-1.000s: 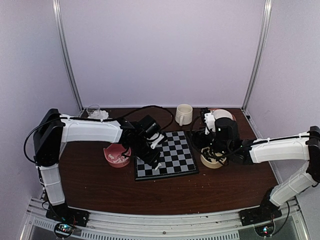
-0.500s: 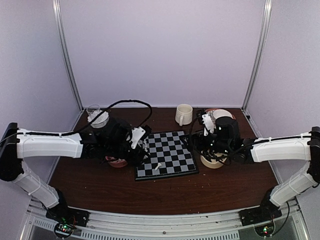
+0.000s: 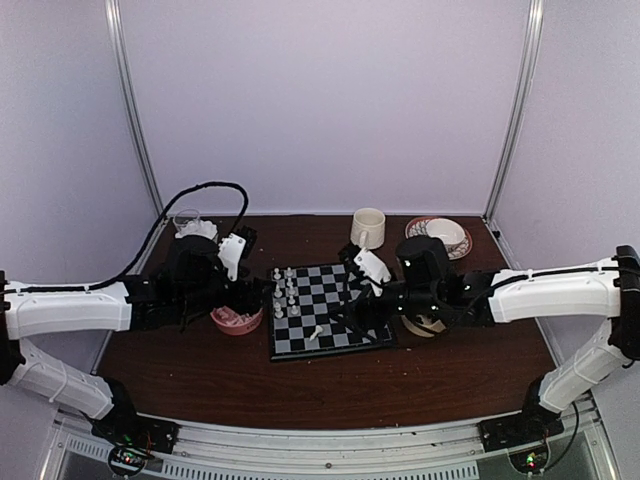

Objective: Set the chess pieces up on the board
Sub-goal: Pick up the bishop from the chessboard.

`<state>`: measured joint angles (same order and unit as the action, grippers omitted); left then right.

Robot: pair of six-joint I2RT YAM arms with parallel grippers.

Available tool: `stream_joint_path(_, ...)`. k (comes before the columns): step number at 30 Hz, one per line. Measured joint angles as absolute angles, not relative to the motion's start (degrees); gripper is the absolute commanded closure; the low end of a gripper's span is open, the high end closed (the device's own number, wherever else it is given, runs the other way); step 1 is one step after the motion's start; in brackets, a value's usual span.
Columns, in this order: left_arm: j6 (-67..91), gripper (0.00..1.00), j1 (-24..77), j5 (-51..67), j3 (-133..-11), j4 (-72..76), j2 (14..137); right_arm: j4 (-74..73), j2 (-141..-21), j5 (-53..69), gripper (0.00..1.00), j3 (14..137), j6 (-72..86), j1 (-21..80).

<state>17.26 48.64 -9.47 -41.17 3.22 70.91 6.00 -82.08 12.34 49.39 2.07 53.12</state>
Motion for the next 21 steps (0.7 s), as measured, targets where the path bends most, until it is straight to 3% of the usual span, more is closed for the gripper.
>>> stream_joint_path(3,19.2,0.26,46.2,-9.5,-40.1,3.5,70.4,1.6,-84.8,10.6,0.25,52.6,-2.2,54.9)
stream_joint_path(21,20.9,0.27,45.7,-9.9,-39.2,3.4,69.1,-6.2,-105.1,13.0,0.44,63.9,2.3,54.2)
